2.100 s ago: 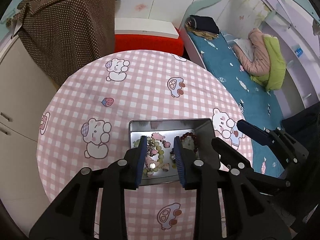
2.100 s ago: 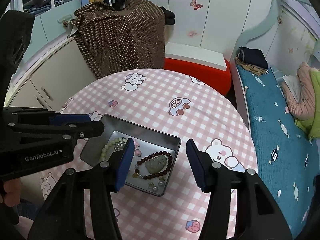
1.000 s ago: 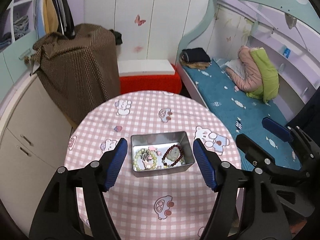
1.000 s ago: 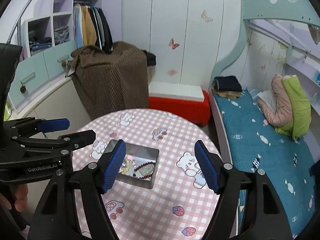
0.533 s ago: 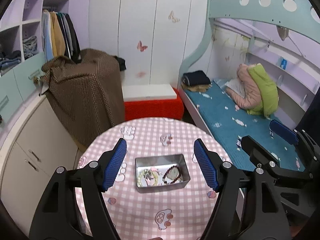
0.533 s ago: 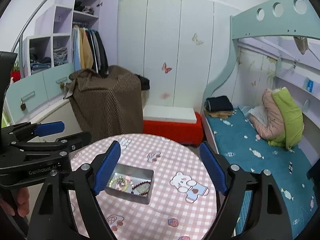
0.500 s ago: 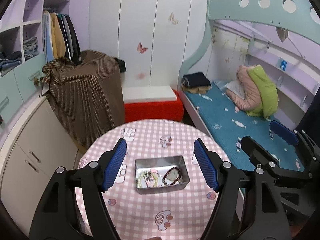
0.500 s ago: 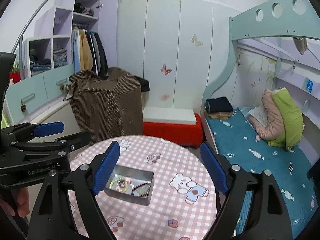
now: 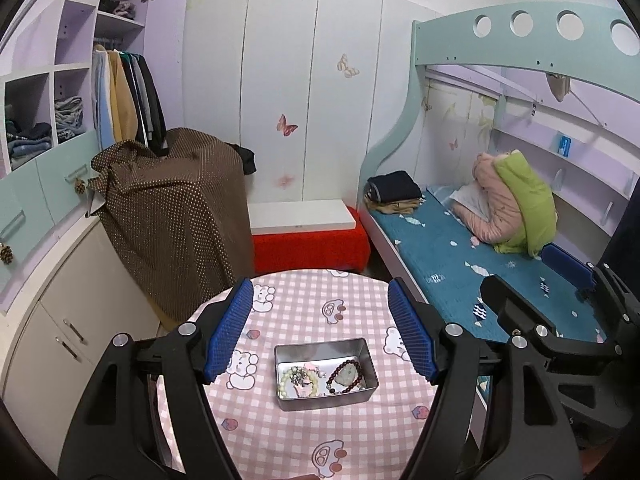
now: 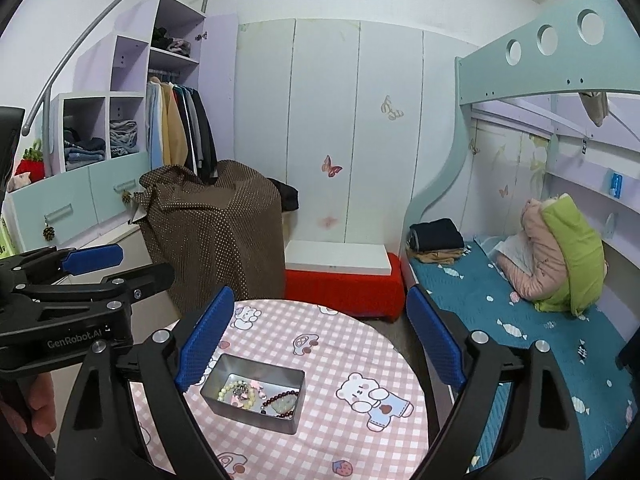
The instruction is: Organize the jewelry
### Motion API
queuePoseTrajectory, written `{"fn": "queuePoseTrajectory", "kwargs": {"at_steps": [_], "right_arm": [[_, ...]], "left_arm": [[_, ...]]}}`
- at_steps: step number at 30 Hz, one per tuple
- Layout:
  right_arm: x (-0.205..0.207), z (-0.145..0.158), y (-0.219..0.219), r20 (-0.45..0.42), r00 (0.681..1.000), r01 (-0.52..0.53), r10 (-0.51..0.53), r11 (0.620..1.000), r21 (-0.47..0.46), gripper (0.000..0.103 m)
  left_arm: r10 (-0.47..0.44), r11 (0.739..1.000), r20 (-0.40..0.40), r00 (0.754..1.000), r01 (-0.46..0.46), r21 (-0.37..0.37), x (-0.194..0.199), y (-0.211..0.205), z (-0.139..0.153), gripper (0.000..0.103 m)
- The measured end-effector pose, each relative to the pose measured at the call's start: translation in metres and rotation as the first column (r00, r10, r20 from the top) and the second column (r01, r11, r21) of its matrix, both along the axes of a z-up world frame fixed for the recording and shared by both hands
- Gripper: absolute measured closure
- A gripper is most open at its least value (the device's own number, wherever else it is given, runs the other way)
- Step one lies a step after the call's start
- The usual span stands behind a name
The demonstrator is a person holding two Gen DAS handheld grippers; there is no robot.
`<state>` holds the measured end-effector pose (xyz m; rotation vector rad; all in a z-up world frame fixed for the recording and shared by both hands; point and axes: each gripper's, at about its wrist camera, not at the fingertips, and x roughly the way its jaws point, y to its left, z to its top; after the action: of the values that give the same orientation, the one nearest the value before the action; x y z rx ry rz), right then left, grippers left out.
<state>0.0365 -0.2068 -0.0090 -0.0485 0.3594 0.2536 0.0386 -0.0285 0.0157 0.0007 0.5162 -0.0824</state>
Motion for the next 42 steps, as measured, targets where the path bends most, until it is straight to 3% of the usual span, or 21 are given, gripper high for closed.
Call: {"fn": "queuePoseTrajectory", "kwargs": {"at_steps": [22, 42], "right_arm": [[0.002, 0.000, -0.006, -0.010, 1.000, 0.005, -0.005, 1.000, 0.001, 0.011], [0.005, -0.001, -0.005, -0.021, 1.000, -0.001, 0.001, 1.000, 0.003, 0.010]], "left_arm": [[0.006, 1.000, -0.021, 1.000, -0.006, -0.002, 0.005, 0.000, -0.006, 0.032], [0.014, 1.000, -0.037, 0.999, -0.014, 0.003, 0.008, 0.001, -0.011, 0.032]]}}
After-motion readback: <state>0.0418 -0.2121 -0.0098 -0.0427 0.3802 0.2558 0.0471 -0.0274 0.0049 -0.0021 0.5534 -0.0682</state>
